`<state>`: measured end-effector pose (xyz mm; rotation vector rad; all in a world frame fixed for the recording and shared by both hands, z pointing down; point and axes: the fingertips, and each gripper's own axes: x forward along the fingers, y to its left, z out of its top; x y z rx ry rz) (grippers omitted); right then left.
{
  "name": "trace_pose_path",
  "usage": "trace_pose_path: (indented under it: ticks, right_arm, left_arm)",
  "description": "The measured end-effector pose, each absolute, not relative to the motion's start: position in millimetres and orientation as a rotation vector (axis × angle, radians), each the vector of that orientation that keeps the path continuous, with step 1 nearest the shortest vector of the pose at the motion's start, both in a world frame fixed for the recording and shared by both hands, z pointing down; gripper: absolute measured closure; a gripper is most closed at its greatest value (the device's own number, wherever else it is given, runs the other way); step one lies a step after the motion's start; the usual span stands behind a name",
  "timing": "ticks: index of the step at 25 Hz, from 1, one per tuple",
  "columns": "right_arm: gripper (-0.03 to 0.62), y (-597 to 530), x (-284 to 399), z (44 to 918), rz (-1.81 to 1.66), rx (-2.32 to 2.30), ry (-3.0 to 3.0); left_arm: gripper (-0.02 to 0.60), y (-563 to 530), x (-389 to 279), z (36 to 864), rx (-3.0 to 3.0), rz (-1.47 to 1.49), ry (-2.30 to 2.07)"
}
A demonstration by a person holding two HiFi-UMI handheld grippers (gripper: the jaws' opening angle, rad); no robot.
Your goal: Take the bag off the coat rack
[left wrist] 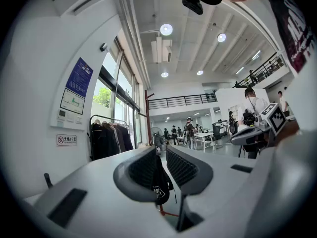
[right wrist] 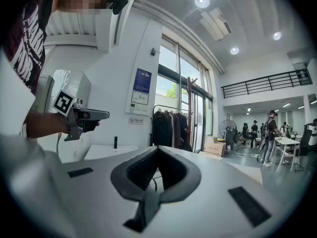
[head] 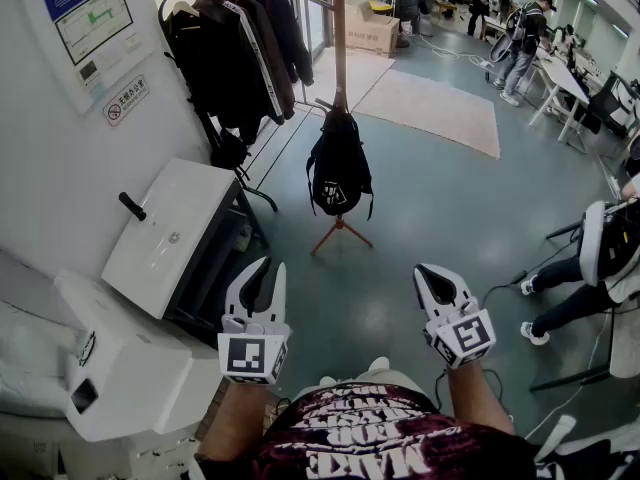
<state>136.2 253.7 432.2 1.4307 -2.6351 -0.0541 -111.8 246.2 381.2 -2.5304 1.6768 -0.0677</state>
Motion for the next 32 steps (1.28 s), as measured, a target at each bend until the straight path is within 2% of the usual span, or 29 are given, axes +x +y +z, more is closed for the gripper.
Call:
trace_pose_path:
  ticks: [10, 18, 24, 32]
  right_arm:
    - [0.586, 281, 117, 429, -0.041, 1.423, -2.651]
    - [0.440, 249, 127, 439, 0.025, 1.458, -2.631]
    - [0.425, 206, 140, 447, 0.066, 1.437, -2.639]
    - [0.418, 138, 145, 454, 0.084, 1.387, -2.688]
  left_arm:
    - [0.515, 271, -142, 385, -2.490, -0.046, 1.706]
    - [0.511, 247, -138, 410, -2.554, -0.081, 1.706]
    - [0.483, 210, -129, 415, -2.578, -0.060, 1.708]
    - [0.483, 145, -112, 418, -2.583, -0.087, 1.731]
